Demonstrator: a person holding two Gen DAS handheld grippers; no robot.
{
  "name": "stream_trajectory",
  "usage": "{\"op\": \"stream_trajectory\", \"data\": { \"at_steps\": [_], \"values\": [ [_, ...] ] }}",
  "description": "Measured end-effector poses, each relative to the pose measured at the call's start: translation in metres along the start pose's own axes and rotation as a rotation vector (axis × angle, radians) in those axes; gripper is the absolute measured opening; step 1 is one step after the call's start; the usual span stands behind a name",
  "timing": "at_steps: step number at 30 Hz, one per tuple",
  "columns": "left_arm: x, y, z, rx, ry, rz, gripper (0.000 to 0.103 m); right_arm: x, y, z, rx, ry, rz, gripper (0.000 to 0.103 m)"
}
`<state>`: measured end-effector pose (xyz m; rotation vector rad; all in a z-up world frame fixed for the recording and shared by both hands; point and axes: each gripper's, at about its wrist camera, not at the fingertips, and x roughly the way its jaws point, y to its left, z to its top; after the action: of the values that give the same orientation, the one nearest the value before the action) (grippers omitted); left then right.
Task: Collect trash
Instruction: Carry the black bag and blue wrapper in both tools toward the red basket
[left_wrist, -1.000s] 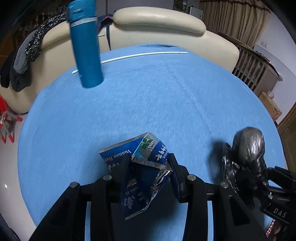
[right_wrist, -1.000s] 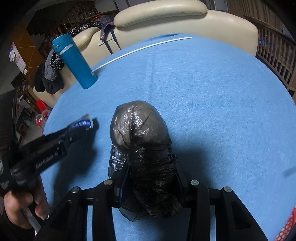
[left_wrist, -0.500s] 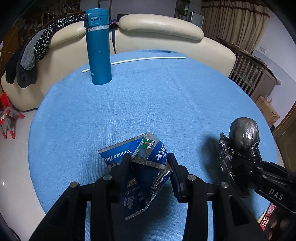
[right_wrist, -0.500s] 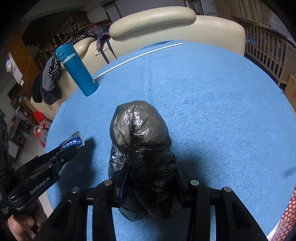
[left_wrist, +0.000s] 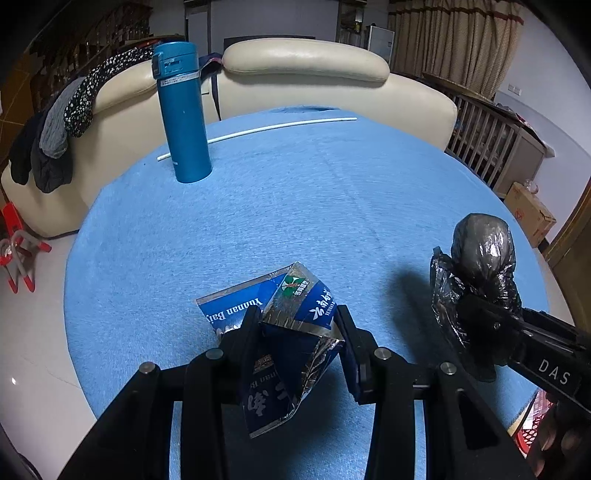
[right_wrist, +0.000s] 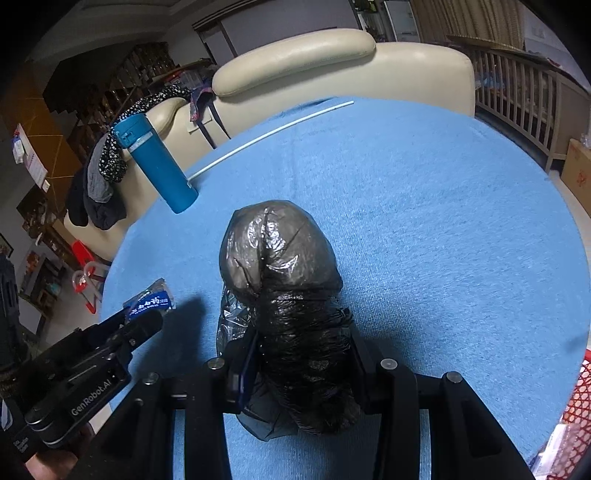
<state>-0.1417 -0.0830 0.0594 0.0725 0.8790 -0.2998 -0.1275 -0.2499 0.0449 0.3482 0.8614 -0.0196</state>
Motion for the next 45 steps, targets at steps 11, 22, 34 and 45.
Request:
{"op": "stream_trajectory", "data": {
  "at_steps": [11,22,34,45],
  "values": [
    [-0.012,-0.014,-0.002,0.038,-0.025,0.003,0.042,-0.024,-0.006,-0.010,0.009,-0.040,0.008,0.044],
    [-0.029,-0.031,-0.008,0.067,-0.048,-0.012,0.042,-0.050,-0.014,-0.020,0.041,-0.085,0.011,0.044],
    [-0.049,-0.062,-0.012,0.112,-0.071,-0.046,0.042,-0.079,-0.033,-0.035,0.095,-0.139,-0.002,0.044],
    [-0.060,-0.095,-0.015,0.185,-0.095,-0.065,0.042,-0.105,-0.064,-0.048,0.153,-0.191,-0.015,0.044]
  ]
}}
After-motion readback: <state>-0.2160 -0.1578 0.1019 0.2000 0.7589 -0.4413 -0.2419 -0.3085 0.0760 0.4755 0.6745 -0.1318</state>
